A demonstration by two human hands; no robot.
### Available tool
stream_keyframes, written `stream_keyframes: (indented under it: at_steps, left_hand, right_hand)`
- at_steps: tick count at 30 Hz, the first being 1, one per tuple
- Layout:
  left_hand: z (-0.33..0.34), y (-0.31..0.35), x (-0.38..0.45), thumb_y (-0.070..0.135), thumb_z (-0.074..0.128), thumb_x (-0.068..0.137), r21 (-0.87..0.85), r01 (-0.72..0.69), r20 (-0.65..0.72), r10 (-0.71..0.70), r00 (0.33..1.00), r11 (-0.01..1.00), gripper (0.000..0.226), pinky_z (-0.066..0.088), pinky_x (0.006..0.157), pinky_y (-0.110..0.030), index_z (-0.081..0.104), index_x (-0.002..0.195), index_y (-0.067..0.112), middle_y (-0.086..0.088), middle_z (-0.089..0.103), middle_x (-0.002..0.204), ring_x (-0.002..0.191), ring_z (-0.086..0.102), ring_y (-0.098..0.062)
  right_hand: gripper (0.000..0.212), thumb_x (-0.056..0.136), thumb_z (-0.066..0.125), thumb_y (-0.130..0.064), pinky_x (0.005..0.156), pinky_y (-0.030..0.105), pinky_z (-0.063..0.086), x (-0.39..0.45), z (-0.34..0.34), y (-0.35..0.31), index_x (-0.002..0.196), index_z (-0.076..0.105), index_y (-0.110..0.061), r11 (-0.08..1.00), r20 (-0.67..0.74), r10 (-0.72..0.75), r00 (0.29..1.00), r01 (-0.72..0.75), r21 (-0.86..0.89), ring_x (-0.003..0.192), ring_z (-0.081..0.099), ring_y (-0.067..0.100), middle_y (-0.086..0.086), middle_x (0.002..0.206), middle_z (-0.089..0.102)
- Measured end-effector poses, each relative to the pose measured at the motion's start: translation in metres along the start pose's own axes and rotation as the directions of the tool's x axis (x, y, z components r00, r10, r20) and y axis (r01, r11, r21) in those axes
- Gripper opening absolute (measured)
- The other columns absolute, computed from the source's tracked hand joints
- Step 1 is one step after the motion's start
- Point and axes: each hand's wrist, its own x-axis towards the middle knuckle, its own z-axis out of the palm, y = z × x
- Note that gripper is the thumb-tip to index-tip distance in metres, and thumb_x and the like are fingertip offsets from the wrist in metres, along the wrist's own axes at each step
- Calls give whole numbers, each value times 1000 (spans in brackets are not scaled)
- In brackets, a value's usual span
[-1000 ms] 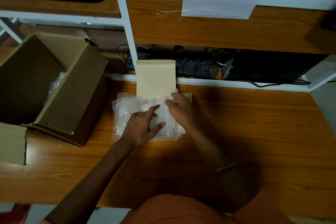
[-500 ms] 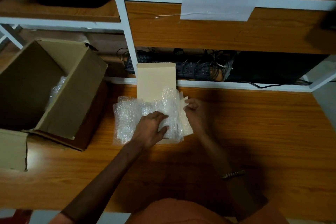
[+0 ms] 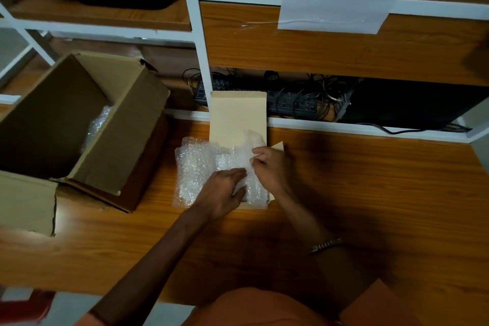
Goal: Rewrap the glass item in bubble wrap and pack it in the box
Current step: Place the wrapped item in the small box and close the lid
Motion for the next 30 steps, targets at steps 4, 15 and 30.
stream_keyframes:
  at_steps: [4, 15, 30]
  left_hand:
    - [-2, -6, -4, 36, 54, 105, 46, -2, -31, 3, 1000, 999, 49, 18, 130, -40, 61, 148, 13, -2, 60, 154, 149, 47, -12]
    - [-24, -33, -33, 44, 55, 100, 32, 326, -416, -284, 864, 945, 42, 37, 117, -53, 71, 131, 22, -8, 59, 153, 151, 39, -32]
    - [-26, -24, -45, 56, 73, 94, -742, 488, -177, -836, 520, 460, 84, 55, 87, -35, 37, 156, 11, -12, 63, 143, 120, 67, -29]
  right_hand:
    - [55, 86, 66, 5, 102, 38, 59, 2, 3, 3, 138, 67, -10, 986, 171, -19, 985, 47, -159, 120, 70, 22, 10, 133, 73]
    - [41, 90, 80, -42, 107, 47, 49, 13, 6, 11, 129, 74, -32, 502, 442, -423, 791, 610, -612, 135, 52, 22, -5, 147, 63]
    - [48, 95, 44, -55, 109, 55, 29, 23, 4, 7, 127, 74, -37, 278, 668, -301, 681, 732, -621, 147, 29, 28, -1, 154, 47]
